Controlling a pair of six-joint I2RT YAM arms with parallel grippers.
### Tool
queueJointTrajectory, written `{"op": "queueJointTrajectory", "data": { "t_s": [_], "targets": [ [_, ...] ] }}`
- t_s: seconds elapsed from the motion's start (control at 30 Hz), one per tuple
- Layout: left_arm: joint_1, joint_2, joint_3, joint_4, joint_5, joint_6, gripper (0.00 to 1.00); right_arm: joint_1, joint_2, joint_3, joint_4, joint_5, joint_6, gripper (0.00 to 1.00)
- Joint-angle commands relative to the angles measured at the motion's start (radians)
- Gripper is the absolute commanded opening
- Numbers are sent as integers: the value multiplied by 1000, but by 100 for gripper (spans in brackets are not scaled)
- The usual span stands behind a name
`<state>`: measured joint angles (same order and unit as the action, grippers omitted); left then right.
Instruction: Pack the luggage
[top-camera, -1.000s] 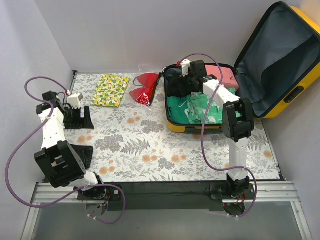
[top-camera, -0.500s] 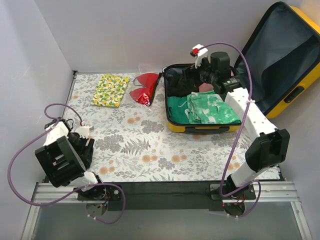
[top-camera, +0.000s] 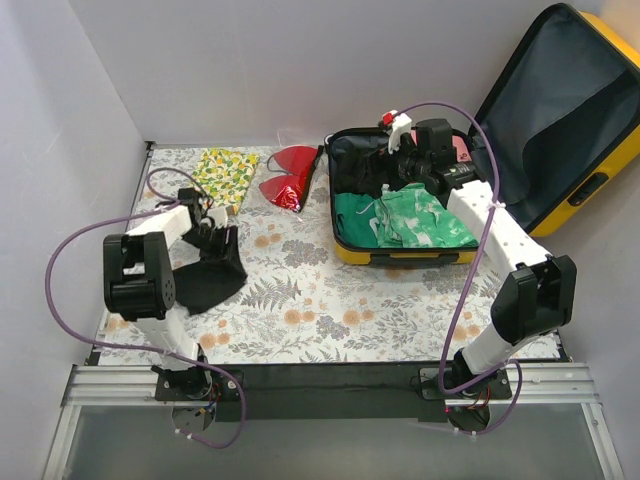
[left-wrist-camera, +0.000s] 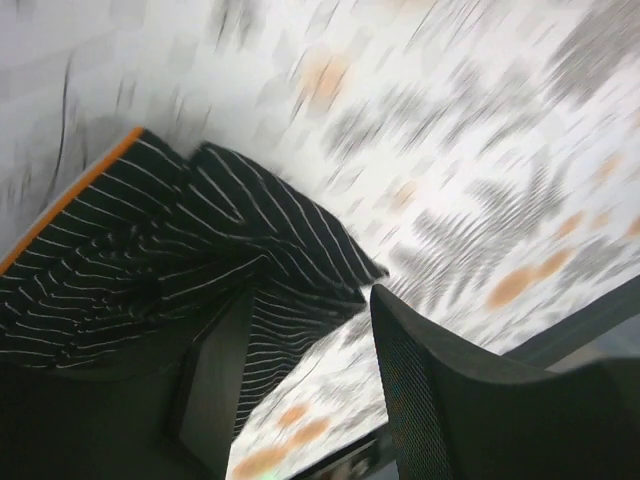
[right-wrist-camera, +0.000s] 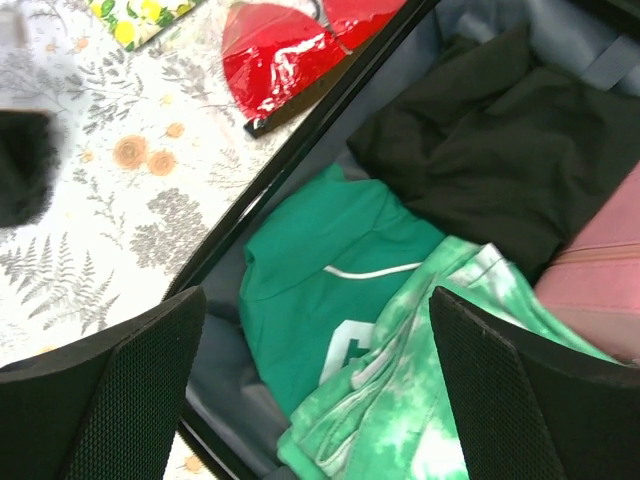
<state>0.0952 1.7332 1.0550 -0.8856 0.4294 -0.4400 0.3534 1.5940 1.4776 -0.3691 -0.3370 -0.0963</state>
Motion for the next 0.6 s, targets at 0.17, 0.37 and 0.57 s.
{"op": "queueJointTrajectory", "data": {
  "t_s": [0.17, 0.37, 0.57],
  "targets": [
    [-80, 82, 356, 64, 181, -258, 57, 70, -40, -94, 59, -79, 133, 94],
    [3, -174, 176, 94, 148, -419, 63, 271, 85, -13, 113, -34, 135, 93],
    [179, -378, -83, 69, 126, -607, 64, 424, 344, 200, 122, -33, 130, 91]
  ]
}}
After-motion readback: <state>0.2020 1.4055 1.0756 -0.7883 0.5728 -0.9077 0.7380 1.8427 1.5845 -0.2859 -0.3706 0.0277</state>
